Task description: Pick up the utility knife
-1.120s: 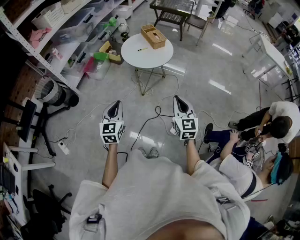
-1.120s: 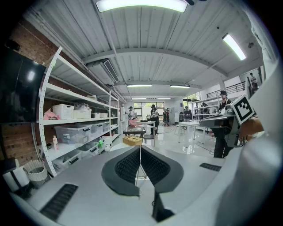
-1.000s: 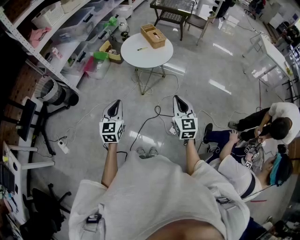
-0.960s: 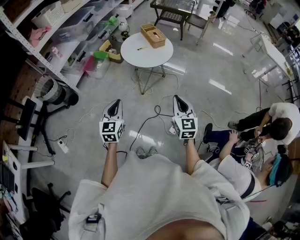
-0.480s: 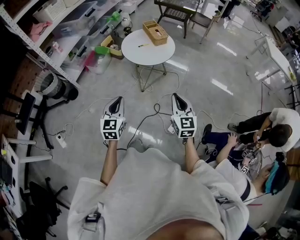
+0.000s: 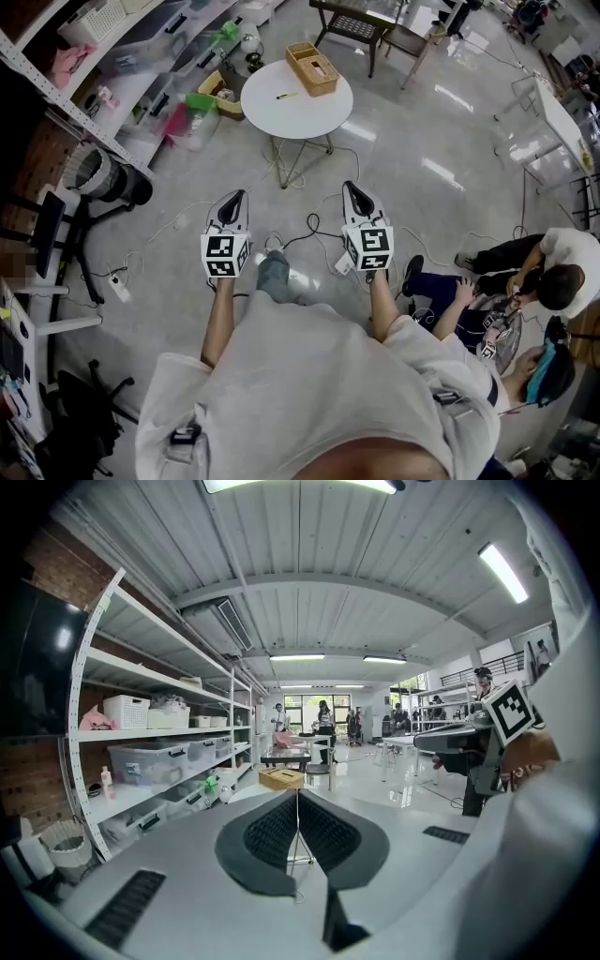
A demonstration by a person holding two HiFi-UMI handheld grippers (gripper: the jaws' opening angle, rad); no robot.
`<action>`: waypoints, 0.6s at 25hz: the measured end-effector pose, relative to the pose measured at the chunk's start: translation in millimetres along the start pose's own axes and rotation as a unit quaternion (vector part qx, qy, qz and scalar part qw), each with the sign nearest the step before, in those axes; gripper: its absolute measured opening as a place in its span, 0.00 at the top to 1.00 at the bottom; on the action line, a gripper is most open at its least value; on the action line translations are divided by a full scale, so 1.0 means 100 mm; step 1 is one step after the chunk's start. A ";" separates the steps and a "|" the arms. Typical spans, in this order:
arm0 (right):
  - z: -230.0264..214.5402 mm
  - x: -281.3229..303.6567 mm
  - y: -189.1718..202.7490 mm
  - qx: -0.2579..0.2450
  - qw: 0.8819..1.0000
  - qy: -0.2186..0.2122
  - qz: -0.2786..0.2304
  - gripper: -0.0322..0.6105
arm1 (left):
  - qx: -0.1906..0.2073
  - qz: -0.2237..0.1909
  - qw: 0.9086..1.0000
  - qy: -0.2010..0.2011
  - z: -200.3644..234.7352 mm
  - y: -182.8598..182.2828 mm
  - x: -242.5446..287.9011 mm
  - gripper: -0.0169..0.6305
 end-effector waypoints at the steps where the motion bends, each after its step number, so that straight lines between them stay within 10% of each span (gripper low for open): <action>1: -0.01 0.10 -0.02 -0.001 1.000 0.000 0.000 0.90 | 0.000 0.000 1.000 0.000 0.06 -0.01 0.08 0.94; 15: -0.27 1.77 -0.62 -0.017 1.000 0.016 0.004 0.90 | -0.010 -0.015 0.999 0.031 1.14 -0.50 1.52 0.94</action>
Point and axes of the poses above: the fingertips, and each gripper's own axes: x forward along the fingers, z to its left, y out of its underside, the point moved 1 cm from there along -x, backward along the fingers, and after that the axes turned 3 degrees about z, right-handed, at the moved point
